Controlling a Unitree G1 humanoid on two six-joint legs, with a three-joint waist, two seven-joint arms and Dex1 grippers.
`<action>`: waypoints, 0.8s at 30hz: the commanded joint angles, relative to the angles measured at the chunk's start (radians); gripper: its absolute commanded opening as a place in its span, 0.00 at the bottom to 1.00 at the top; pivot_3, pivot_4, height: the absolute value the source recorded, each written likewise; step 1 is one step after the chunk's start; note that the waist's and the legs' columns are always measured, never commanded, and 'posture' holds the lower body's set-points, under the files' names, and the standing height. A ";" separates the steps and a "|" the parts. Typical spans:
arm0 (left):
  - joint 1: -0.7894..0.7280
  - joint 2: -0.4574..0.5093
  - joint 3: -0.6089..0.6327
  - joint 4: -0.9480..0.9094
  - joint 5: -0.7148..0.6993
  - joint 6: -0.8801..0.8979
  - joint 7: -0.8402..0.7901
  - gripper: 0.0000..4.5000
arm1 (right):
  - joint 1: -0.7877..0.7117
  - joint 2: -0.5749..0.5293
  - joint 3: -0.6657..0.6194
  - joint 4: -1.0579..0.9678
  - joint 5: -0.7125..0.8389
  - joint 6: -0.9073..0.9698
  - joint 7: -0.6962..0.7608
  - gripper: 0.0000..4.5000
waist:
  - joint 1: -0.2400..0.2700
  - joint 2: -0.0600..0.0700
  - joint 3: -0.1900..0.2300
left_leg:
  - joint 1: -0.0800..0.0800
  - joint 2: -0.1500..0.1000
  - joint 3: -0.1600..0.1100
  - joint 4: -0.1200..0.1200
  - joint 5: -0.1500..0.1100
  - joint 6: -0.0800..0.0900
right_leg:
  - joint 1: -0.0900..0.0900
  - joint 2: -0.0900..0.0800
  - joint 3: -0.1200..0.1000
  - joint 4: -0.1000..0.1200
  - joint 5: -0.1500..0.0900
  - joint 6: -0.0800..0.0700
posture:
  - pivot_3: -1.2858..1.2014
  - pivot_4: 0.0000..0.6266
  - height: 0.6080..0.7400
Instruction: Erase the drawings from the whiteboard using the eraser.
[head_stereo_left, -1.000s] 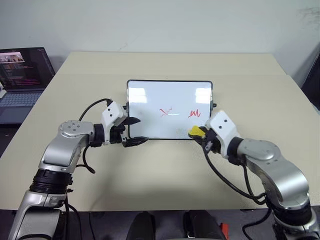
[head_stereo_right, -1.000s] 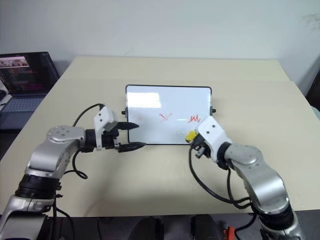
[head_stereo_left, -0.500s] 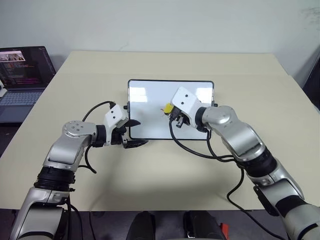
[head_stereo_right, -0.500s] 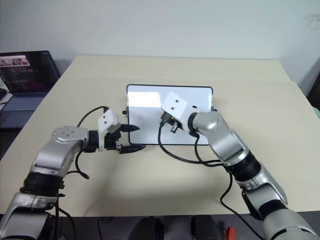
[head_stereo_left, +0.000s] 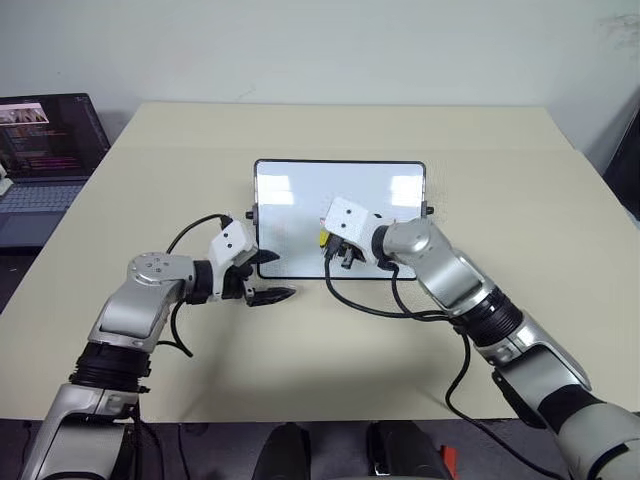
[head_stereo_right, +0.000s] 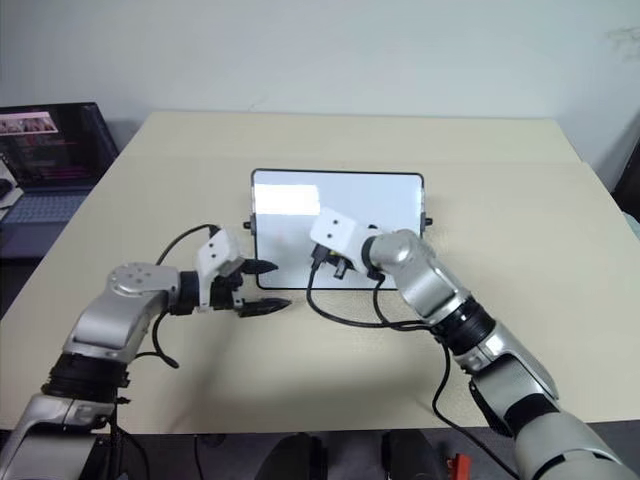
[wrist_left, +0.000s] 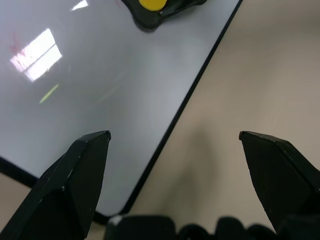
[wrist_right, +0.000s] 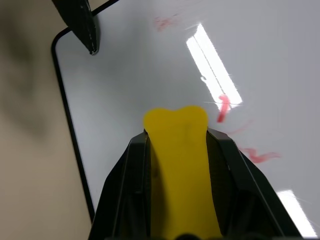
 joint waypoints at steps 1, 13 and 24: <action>-0.001 0.008 0.024 -0.033 -0.001 -0.007 0.011 1.00 | -0.026 0.015 -0.018 0.035 -0.039 -0.045 -0.021 0.26 | 0.001 0.000 0.000 | 0.000 0.000 0.000 0.002 0.000 0.000 | 0.000 0.000 0.000 0.001 0.000 0.000 | 0.52 0.24 1.00; 0.019 0.004 0.025 -0.074 -0.017 0.008 0.019 1.00 | -0.058 0.034 -0.009 0.126 -0.094 -0.100 0.035 0.26 | 0.000 0.000 0.000 | 0.000 0.000 -0.001 0.010 0.000 0.000 | 0.001 0.000 0.000 0.008 0.001 -0.002 | 0.52 0.24 1.00; 0.015 0.002 0.019 -0.076 -0.016 0.007 0.017 1.00 | -0.125 0.070 -0.087 0.217 -0.141 -0.168 -0.080 0.26 | 0.000 0.000 0.000 | 0.001 0.000 -0.001 0.010 0.000 0.000 | 0.001 0.000 0.000 0.010 0.002 -0.002 | 0.52 0.24 1.00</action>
